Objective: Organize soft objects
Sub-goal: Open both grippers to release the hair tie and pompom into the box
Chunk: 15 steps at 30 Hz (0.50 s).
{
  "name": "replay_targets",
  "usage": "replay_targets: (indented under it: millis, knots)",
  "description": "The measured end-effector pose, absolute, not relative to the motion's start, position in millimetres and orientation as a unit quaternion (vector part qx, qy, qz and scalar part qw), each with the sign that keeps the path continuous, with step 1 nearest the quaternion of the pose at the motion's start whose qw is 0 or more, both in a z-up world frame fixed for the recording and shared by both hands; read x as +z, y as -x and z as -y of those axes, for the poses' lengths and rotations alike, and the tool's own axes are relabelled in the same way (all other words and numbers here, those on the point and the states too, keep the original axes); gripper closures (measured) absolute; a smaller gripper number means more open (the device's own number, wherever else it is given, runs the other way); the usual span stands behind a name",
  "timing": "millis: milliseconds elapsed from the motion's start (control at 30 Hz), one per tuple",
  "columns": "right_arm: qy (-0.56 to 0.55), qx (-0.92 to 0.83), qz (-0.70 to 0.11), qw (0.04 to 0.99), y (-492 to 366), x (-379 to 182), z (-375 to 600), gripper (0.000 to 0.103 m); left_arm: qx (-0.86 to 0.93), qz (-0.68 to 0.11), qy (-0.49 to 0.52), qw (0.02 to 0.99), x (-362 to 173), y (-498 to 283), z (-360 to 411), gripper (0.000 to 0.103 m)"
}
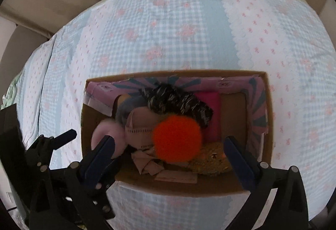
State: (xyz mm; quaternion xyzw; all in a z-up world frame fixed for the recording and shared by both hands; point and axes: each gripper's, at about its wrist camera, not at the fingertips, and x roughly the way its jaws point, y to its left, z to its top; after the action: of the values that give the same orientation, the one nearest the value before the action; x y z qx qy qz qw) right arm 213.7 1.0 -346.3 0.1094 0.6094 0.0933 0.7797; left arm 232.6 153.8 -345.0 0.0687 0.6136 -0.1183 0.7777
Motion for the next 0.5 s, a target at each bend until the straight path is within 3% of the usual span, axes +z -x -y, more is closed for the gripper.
replay_targets:
  millis: [500]
  knots:
    - [-0.108, 0.090, -0.593, 0.793, -192, -314, 22, 0.000, -0.095, -0.603, -0.045, 0.790, -309, -214, -149, 0.000]
